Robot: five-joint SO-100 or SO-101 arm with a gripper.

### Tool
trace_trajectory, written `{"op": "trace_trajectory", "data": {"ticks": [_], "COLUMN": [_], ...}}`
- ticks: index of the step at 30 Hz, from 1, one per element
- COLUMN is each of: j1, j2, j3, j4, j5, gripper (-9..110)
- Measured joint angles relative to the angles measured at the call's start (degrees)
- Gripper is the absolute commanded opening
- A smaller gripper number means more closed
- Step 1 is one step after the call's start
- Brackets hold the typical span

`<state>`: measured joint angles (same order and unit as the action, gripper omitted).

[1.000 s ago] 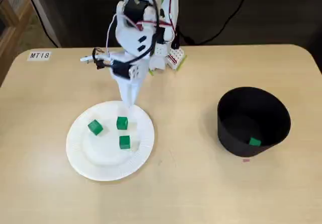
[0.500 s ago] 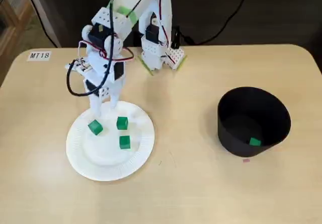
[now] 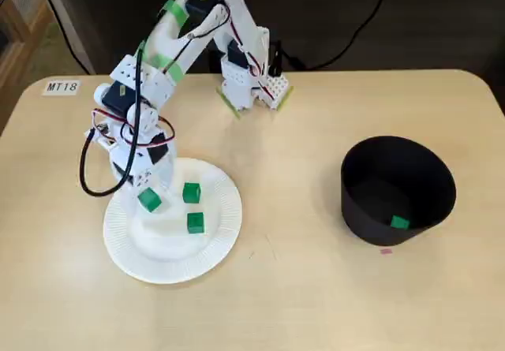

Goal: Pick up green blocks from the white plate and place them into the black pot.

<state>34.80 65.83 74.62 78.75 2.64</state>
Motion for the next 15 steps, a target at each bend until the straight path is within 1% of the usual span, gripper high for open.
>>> {"op": "trace_trajectory", "data": {"ticks": [2, 4, 5, 12, 15], "j1": [0.0, 0.0, 0.0, 0.1, -0.5], "j2": [-2.0, -4.0, -4.2, -5.8, -3.4], "j3": [-1.8, -3.2, -3.7, -6.7, -6.8], "j4": [0.6, 0.7, 0.8, 1.1, -0.4], "j5": [0.0, 0.4, 0.3, -0.5, -1.6], "gripper": [15, 1, -2, -2, -2]}}
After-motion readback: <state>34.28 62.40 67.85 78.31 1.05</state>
